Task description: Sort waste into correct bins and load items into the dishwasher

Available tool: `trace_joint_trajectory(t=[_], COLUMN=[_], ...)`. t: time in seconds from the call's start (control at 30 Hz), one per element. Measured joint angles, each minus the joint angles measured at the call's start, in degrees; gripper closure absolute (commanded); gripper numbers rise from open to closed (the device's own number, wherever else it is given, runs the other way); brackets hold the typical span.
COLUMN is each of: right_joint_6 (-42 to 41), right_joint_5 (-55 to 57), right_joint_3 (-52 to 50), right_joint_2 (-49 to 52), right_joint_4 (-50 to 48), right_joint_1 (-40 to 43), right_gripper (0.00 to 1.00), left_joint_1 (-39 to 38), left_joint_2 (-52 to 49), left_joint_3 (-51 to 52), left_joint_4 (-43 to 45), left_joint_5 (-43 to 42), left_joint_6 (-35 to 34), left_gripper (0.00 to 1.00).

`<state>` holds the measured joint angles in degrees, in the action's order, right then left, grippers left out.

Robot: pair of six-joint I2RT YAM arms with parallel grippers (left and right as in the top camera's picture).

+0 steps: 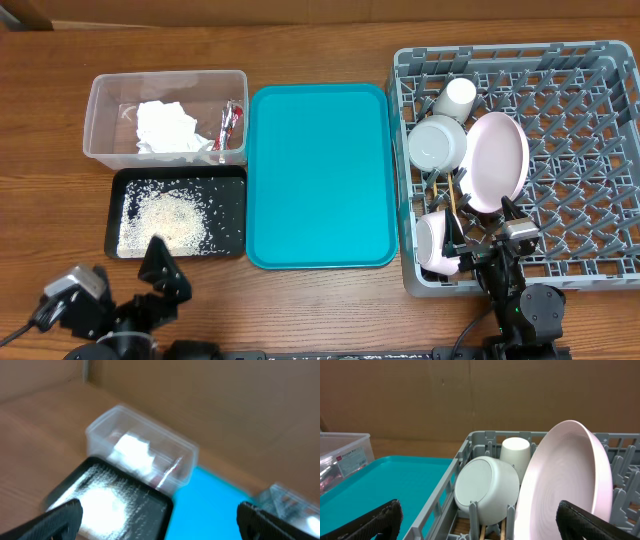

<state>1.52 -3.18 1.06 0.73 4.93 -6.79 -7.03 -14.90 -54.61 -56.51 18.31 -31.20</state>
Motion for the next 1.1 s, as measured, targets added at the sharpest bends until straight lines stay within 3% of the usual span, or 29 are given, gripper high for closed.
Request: trace_joint_trajectory(t=[0.27,0.57,0.9,1.1], right_joint_6=[0.0,0.0,0.0,0.0], right_joint_5=[0.0,0.0,0.0,0.0], right_joint_3=[0.0,0.0,0.0,0.0], right_joint_2=[0.0,0.0,0.0,0.0], right_joint_4=[0.0,0.0,0.0,0.0], right_joint_1=[0.0,0.0,0.0,0.0], right_gripper=[0.00,0.00,0.00,0.00], left_joint_1=[1.6,3.4,3.7,3.7], left_joint_2=[7.3,13.9,13.9,13.9], left_joint_3=[18.9,38.2,51.7,54.1], left_joint_4=[31.4,50.7,58.0,53.5], left_joint_5=[-7.5,-12.6,-13.2,-13.2], left_joint_6=[-0.2,-3.2,-7.0,-5.6], left_gripper=[0.00,0.00,0.00,0.00])
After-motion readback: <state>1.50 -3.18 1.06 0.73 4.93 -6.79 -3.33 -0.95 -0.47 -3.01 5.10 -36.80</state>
